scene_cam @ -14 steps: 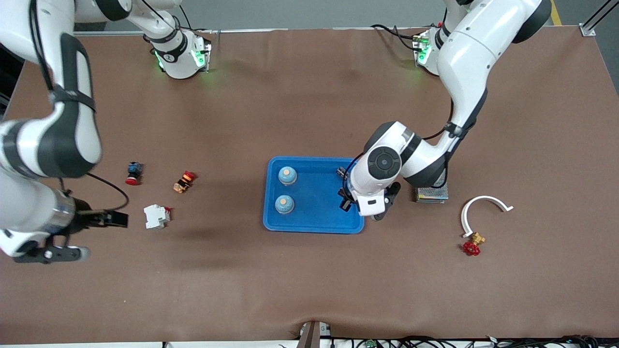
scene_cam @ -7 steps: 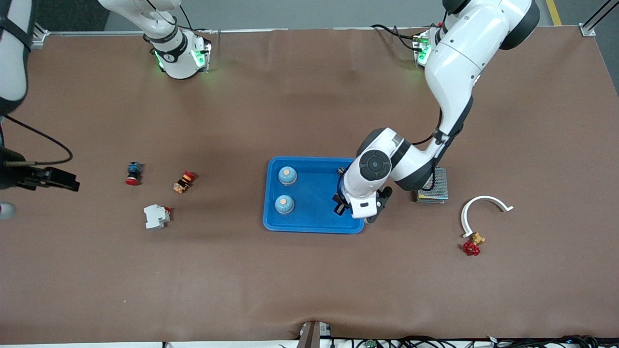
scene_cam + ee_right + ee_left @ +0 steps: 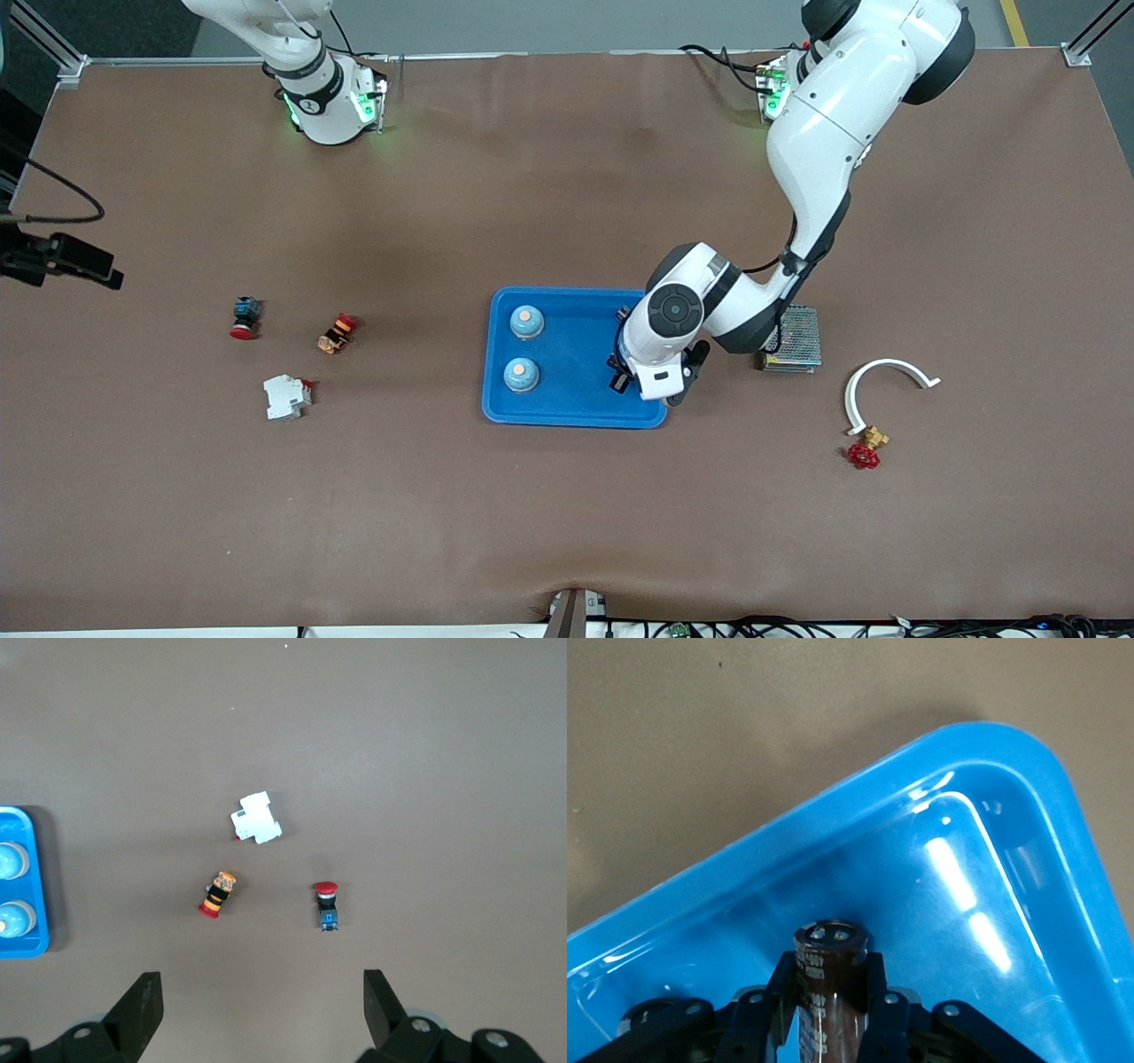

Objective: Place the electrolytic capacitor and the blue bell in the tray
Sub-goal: 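Lower the black capacitor into the tray and open the left gripper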

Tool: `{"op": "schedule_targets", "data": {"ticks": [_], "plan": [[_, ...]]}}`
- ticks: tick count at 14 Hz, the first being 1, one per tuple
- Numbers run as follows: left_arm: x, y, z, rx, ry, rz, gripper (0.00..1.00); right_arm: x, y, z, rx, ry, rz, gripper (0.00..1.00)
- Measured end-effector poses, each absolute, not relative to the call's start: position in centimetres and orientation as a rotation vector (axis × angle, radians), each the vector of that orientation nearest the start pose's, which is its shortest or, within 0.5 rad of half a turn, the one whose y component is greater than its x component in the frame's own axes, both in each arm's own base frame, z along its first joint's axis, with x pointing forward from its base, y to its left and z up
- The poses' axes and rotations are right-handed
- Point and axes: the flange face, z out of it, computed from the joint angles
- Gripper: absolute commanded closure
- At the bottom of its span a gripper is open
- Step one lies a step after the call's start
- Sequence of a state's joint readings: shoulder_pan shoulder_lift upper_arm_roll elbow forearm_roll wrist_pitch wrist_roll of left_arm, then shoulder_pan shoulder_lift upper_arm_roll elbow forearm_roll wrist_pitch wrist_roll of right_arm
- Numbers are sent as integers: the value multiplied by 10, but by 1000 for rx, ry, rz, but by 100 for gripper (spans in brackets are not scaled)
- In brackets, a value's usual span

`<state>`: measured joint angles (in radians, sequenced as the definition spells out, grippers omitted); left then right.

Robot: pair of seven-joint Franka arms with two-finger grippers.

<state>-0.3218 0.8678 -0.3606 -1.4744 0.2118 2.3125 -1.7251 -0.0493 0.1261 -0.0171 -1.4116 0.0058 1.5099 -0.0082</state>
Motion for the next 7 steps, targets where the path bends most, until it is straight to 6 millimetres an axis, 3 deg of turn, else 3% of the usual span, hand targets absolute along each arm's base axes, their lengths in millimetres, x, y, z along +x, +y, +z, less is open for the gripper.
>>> {"op": "schedule_targets", "data": {"ticks": [3,4,5,6,7], "plan": [[588,-413,184,-2793,-1570,152,81,566,-33,642,-3133,129,30,0],[588,-413,184,-2794,-1569,152,72,562,-30,646,-3133,138,33,0],[587,-414,184,-2794,-1568,152,36,560,-28,647,-3133,141,36,0],[587,-414,184,-2795,-1566,152,24,558,-28,646,-3132,148,45,0],[586,-415,184,-2797,-1563,149,0,558,-29,643,-3131,158,61,0]]}}
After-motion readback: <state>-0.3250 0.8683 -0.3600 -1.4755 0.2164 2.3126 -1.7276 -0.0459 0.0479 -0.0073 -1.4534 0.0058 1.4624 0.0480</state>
